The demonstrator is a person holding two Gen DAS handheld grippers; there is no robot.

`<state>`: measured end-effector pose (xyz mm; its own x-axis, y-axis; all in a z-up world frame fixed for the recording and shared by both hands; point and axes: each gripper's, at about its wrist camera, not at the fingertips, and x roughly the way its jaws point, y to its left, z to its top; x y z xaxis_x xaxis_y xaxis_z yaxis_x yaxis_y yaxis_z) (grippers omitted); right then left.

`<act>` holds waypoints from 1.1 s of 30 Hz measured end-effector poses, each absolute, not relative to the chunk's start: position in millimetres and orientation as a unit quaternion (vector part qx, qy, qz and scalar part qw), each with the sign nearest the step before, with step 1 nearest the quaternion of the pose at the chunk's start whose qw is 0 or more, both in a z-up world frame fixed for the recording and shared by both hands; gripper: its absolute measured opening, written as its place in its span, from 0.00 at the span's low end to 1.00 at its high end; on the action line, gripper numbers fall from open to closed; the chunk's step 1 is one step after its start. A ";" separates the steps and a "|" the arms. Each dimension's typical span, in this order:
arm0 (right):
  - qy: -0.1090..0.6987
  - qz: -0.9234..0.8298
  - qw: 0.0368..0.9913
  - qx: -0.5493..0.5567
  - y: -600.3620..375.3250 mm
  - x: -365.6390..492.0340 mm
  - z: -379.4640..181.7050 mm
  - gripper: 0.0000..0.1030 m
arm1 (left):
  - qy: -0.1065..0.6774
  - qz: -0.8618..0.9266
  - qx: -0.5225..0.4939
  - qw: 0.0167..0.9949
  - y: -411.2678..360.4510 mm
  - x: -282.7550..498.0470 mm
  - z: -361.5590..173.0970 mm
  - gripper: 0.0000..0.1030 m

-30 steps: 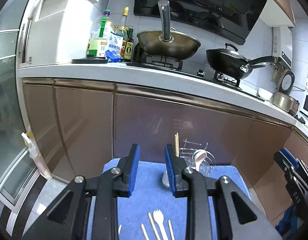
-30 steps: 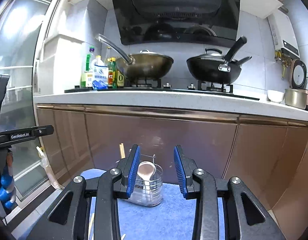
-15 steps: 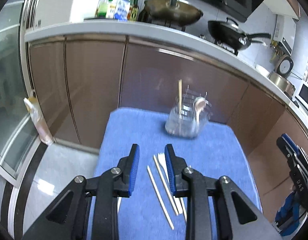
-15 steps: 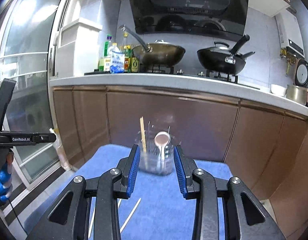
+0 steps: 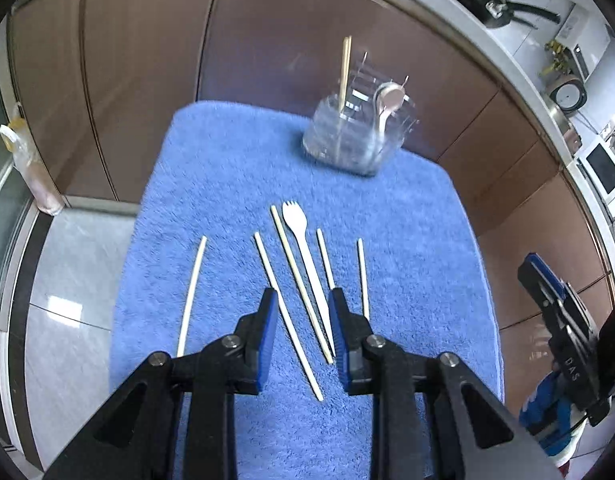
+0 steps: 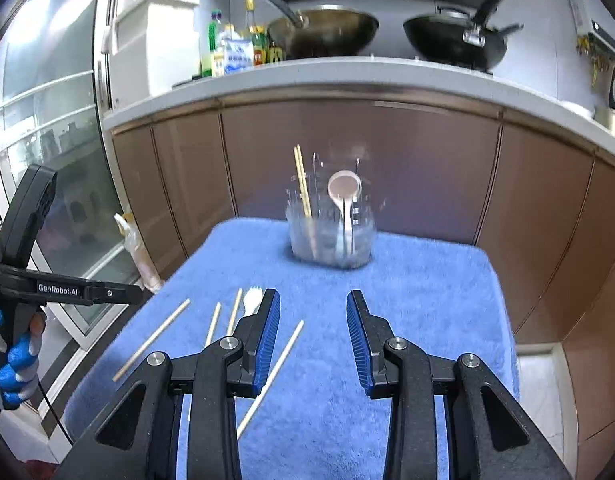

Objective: Organize utensils
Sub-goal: 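Move both open tools back down to the remaining chopsticks and fork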

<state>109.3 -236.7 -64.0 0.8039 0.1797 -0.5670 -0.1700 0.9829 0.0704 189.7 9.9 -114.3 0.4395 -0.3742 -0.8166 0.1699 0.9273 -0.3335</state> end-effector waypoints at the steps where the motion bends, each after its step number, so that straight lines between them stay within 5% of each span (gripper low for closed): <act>1: 0.306 0.093 0.947 0.011 -238.2 112.6 -69.6 0.33 | 0.511 -0.163 -0.104 0.838 7.4 194.3 -118.3 0.24; 33: 0.464 0.142 0.873 0.042 -235.2 211.4 -183.2 0.33 | 0.653 -0.107 -0.090 0.744 -43.8 322.9 -227.7 0.21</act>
